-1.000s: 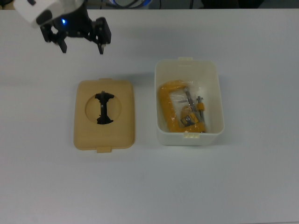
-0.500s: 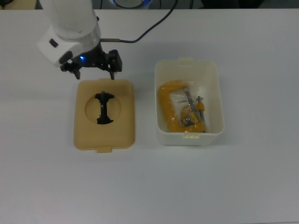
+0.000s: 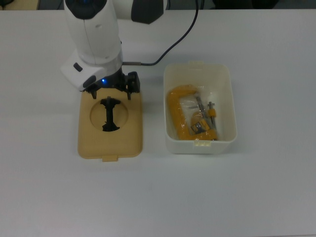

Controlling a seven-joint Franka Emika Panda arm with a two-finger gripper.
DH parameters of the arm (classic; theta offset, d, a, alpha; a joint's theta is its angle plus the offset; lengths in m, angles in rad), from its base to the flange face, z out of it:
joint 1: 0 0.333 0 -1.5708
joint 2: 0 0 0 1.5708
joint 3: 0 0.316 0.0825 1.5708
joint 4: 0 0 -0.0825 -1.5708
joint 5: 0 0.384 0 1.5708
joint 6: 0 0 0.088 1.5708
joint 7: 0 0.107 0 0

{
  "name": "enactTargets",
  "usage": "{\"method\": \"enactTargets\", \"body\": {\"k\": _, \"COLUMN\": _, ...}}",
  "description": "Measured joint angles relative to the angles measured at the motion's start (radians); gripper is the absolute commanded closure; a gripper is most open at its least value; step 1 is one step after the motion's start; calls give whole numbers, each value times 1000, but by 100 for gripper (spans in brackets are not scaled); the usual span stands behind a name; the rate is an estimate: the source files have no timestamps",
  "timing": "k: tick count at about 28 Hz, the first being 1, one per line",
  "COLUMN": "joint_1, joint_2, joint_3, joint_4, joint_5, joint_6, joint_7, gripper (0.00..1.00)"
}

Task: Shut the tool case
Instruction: 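Lower the open gripper down onto the black handle of the tan lid, then close the gripper around the black lid handle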

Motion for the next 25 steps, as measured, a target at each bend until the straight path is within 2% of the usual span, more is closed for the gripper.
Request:
{"method": "enactTargets", "body": {"k": 12, "joint_1": 1, "joint_2": 32, "joint_3": 14, "joint_4": -6, "joint_5": -12, "joint_6": 40, "joint_7": 29, "gripper": 0}}
{"method": "enactTargets", "body": {"k": 19, "joint_1": 1, "joint_2": 34, "joint_3": 16, "joint_4": -38, "joint_5": -32, "joint_6": 71, "joint_7": 42, "gripper": 4}}
{"method": "enactTargets", "body": {"k": 25, "joint_1": 0, "joint_2": 45, "joint_3": 16, "joint_4": -50, "joint_5": -50, "joint_6": 78, "joint_7": 46, "gripper": 14}}
